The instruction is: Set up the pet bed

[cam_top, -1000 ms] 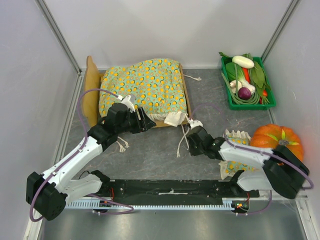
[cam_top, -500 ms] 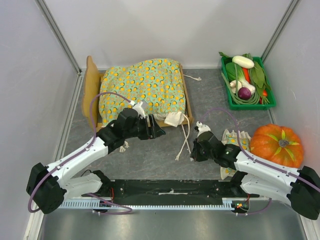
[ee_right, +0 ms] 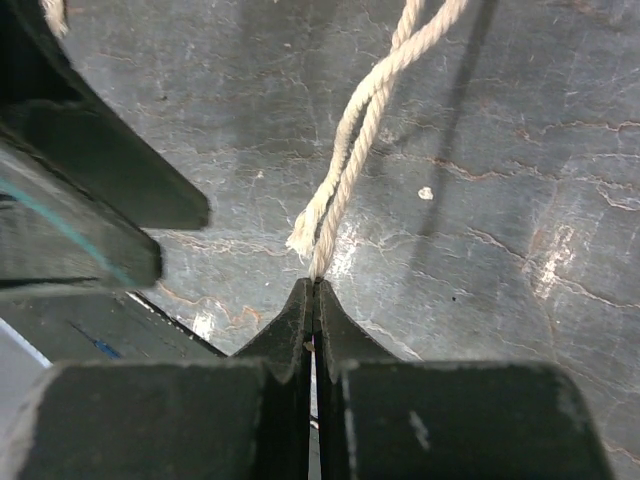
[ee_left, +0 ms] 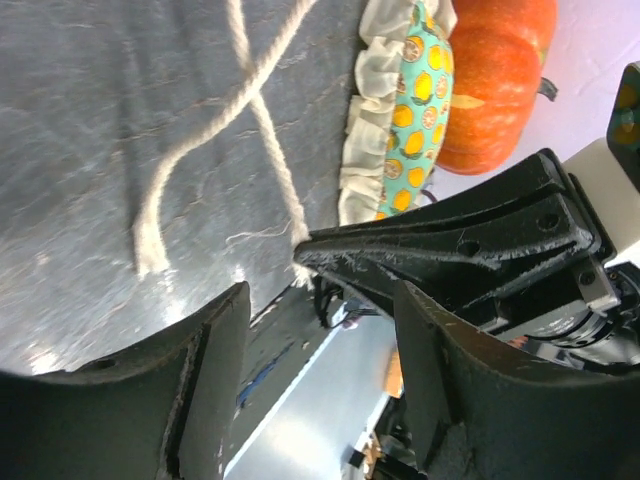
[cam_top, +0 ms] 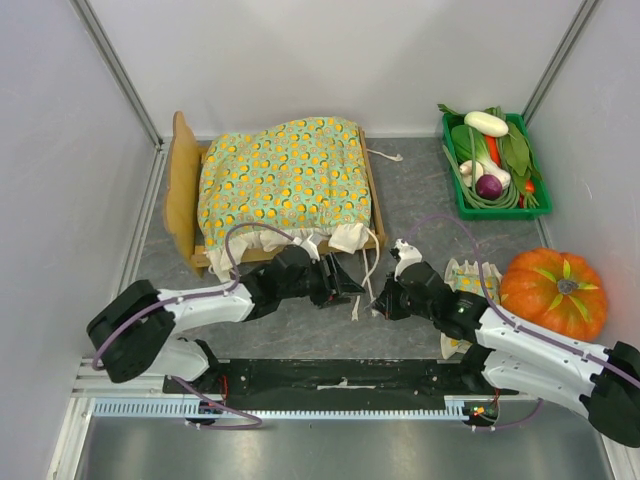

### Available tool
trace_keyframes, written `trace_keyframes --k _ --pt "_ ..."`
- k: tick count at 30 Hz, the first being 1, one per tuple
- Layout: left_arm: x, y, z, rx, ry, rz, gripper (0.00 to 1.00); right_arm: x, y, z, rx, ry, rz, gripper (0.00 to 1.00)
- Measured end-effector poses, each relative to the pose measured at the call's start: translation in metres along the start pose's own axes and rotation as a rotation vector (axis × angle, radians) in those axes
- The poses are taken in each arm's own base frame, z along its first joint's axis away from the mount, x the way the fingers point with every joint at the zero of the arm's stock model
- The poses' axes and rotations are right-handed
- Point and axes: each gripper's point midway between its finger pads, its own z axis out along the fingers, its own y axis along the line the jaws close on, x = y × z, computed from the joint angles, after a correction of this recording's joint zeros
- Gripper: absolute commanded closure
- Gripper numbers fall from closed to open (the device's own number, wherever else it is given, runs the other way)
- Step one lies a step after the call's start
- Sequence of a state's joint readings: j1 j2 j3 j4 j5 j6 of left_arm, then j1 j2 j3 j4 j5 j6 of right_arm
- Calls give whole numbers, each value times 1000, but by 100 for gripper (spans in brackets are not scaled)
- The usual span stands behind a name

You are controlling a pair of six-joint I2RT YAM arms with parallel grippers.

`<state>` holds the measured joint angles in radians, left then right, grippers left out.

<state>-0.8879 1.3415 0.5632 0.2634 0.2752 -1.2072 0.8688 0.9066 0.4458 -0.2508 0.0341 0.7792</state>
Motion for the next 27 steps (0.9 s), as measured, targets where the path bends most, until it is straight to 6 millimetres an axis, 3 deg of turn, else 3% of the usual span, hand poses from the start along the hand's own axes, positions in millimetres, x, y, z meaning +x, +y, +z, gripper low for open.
trace_keyframes --k 6,14,20,27 --pt "7 -8 23 58 28 -69 36 -1 1 -2 -14 -22 19 100" --pt "7 -20 35 98 43 -98 36 -4 1 -2 -22 -45 34 100" --pt "12 -16 42 86 61 -134 37 -4 1 -2 -30 -54 35 100" --pt "11 -10 47 65 48 -168 47 -11 8 -5 -61 -84 37 100"
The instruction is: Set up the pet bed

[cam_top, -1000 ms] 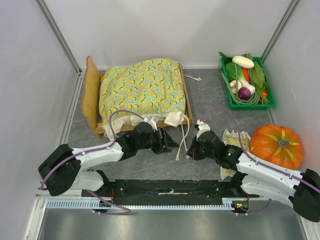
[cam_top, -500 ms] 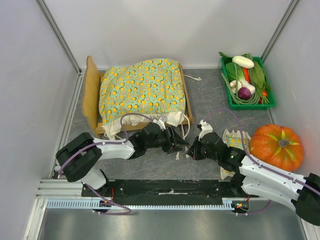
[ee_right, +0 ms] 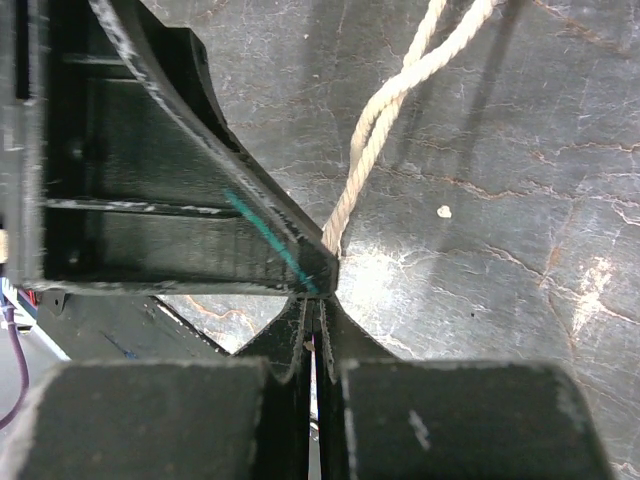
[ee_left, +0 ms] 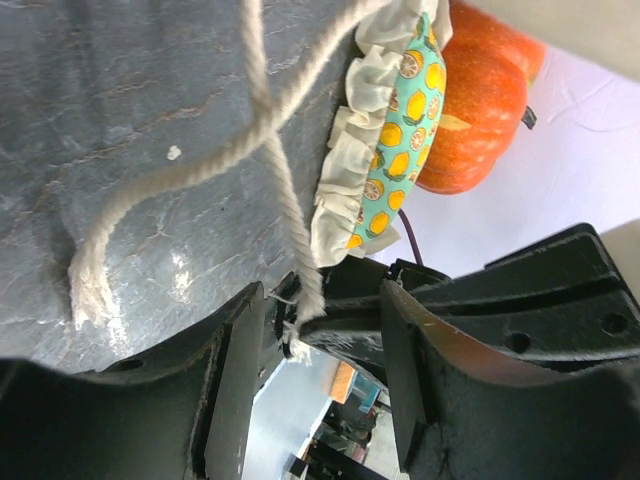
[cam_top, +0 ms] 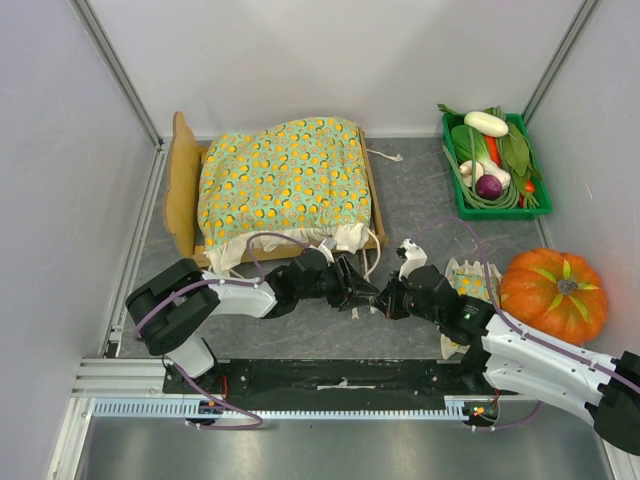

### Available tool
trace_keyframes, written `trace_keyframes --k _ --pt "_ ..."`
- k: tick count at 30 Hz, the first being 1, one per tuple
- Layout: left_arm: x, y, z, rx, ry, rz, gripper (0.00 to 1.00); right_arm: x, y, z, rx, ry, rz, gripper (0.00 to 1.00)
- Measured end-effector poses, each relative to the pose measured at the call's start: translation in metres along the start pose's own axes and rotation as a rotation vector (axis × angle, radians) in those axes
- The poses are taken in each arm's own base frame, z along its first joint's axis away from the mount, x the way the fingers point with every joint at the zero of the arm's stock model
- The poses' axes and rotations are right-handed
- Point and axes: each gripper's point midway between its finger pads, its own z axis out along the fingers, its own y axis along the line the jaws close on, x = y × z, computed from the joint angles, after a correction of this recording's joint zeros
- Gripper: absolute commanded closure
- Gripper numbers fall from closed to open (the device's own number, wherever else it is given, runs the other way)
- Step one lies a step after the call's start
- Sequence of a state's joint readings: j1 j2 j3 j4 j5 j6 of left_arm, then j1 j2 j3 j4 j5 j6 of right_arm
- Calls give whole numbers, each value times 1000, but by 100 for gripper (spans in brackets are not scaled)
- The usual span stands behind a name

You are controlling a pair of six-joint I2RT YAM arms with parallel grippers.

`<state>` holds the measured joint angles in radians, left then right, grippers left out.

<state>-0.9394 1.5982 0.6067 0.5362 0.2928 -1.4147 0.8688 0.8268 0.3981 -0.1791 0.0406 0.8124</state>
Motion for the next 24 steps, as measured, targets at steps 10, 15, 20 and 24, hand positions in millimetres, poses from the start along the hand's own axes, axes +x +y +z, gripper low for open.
trace_keyframes --k 10,15,20,24 --pt "0 6 4 -13 -1 -21 60 0 1 0 -8 -9 5 100" --pt "-1 4 6 -6 0 -18 85 1 -1 2 -3 -2 5 100" --pt "-2 10 9 -24 0 -24 98 1 -2 4 6 -3 4 88" --pt "-2 12 10 -27 1 -25 98 2 -4 4 16 -4 6 48"
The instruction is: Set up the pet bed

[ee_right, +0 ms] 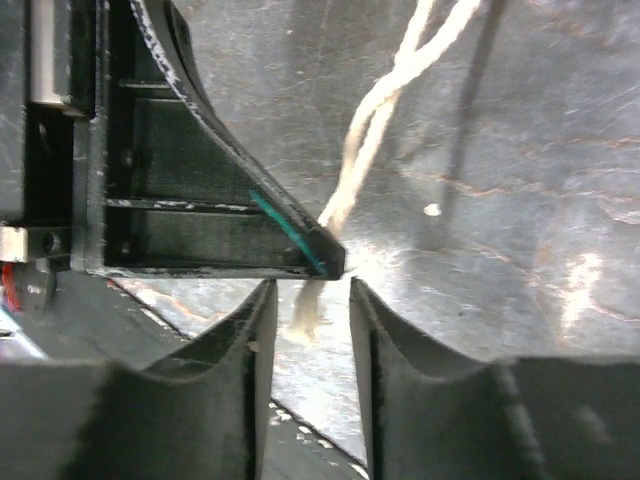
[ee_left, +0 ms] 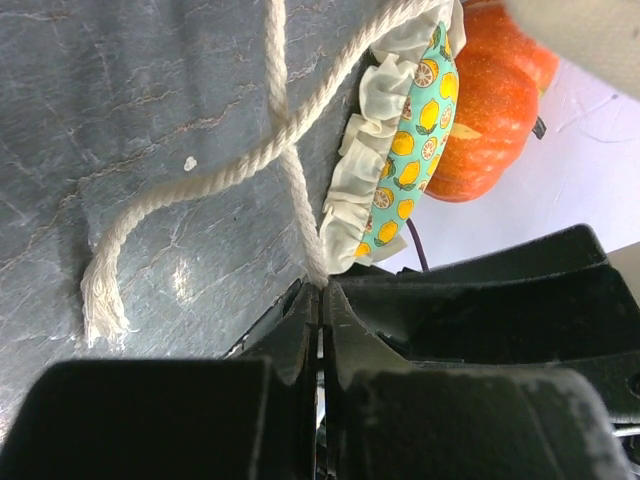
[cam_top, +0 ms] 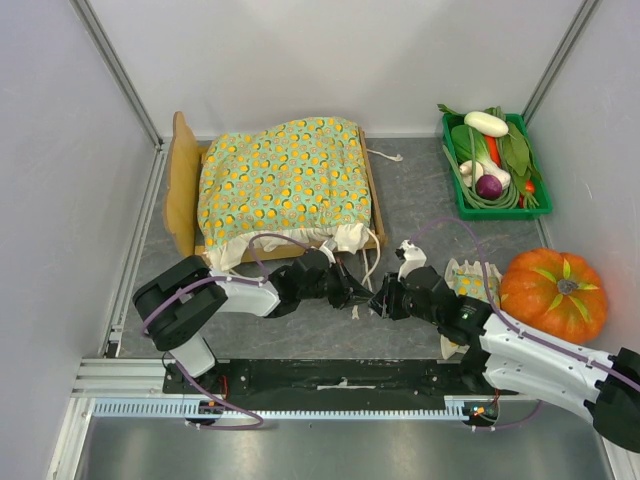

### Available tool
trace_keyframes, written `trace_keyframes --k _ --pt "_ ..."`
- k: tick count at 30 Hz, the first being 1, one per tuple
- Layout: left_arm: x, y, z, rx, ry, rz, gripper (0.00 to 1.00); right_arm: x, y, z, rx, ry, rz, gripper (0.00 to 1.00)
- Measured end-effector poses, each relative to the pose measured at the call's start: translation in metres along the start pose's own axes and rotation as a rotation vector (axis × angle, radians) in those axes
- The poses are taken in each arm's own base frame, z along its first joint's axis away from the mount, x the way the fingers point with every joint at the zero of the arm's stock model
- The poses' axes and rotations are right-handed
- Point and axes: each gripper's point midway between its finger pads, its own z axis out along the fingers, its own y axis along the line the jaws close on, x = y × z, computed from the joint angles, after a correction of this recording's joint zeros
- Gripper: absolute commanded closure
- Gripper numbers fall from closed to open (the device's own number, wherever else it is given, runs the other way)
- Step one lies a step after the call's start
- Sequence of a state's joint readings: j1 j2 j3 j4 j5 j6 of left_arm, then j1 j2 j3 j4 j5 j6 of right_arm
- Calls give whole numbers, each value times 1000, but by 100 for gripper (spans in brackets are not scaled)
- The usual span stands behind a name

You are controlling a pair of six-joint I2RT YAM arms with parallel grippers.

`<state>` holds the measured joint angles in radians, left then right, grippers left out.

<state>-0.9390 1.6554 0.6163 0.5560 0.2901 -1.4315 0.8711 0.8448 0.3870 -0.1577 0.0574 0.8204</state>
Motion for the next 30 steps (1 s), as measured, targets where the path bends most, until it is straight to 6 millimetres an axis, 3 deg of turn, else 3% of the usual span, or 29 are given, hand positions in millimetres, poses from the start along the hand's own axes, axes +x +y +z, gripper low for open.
trace_keyframes --k 2,4,7,9,12,18,24,27,30 --pt "0 0 0 0 2 0 98 -2 -4 -2 23 -7 -9 39" --pt "0 0 0 0 2 0 98 -9 -8 -8 56 -35 -20 38" --pt "-2 0 0 -3 0 -4 98 -38 -7 -22 81 -135 -25 41" --pt "-5 -1 0 -5 -6 -7 98 -64 -5 -32 103 -215 -16 50" --pt "-7 -1 0 -11 -8 -10 98 -90 -13 -35 168 -280 2 51" --pt "-7 1 0 -25 -6 -8 98 -98 -47 -2 307 -226 17 49" --pt "-8 0 1 -31 -5 -10 98 -101 -51 30 298 -196 23 48" --pt "-9 0 1 -36 -5 -12 98 -104 -49 40 273 -202 22 53" --pt "-9 1 1 -44 -4 -10 98 -110 -51 47 265 -217 26 71"
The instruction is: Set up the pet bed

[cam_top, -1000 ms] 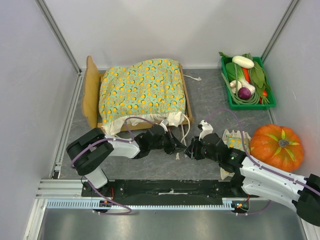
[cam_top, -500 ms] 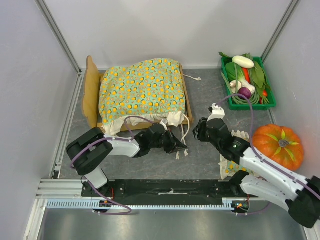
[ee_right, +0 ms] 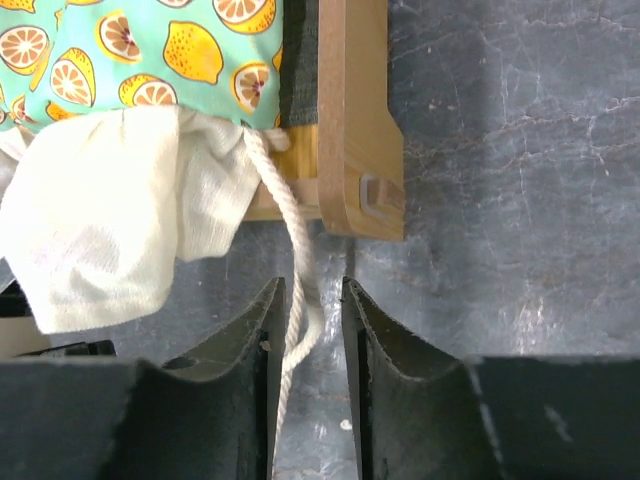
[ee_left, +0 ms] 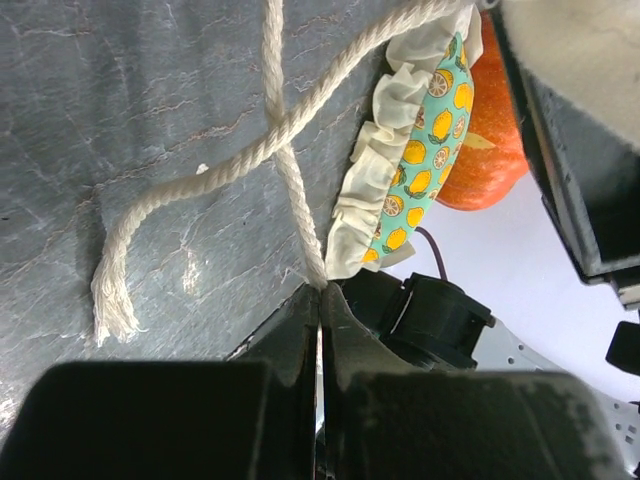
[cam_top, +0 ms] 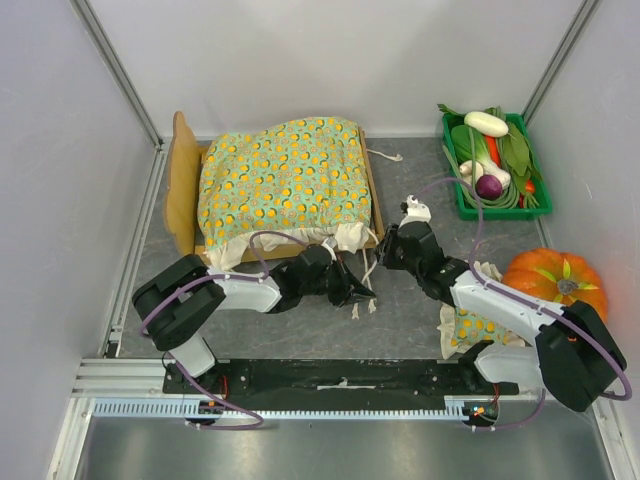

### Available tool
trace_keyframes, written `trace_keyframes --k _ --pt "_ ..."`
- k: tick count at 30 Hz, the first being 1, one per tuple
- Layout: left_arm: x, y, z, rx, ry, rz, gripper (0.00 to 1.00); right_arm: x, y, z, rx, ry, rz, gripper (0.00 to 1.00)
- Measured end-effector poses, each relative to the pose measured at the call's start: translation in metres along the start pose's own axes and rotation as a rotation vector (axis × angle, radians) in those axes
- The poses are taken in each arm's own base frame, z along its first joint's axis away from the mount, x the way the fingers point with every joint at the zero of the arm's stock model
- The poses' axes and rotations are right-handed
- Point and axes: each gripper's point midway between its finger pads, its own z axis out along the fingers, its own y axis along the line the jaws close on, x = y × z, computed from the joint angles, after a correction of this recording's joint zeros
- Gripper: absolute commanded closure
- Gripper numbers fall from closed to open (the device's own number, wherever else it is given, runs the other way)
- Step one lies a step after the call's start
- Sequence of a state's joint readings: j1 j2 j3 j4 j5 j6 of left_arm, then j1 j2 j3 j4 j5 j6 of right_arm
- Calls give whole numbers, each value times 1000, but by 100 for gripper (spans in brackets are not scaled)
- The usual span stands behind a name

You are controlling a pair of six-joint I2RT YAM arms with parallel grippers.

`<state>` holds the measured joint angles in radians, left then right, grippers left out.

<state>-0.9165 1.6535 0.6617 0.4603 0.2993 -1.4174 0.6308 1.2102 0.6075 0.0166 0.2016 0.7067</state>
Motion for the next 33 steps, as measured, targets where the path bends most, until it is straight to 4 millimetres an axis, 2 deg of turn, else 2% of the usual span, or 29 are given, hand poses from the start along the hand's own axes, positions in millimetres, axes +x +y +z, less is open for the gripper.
trace_keyframes --k 1,5,8,10,13,16,21,26,33 --pt "0 1 0 -4 1 3 98 -1 -1 3 -2 -3 2 79" --pt "0 3 0 -23 2 17 98 -6 2 8 -29 -14 6 100" --pt "-3 2 0 -51 -4 46 98 -11 8 8 -63 -27 3 100" --pt "-12 -7 0 -50 -28 77 98 -12 13 8 -87 -29 0 100" --pt "-38 -32 -3 -12 -94 101 98 -8 17 7 -125 -21 -10 100" --pt "-63 -43 -7 11 -155 90 98 0 17 6 -145 -3 -24 100" --pt "-88 -36 -11 -12 -227 64 98 3 19 3 -166 2 -36 100" --pt "-97 -32 -11 -31 -269 59 98 -2 23 -2 -189 -12 -45 100" --pt "-112 -16 5 -95 -314 44 98 0 29 -6 -222 0 -52 100"
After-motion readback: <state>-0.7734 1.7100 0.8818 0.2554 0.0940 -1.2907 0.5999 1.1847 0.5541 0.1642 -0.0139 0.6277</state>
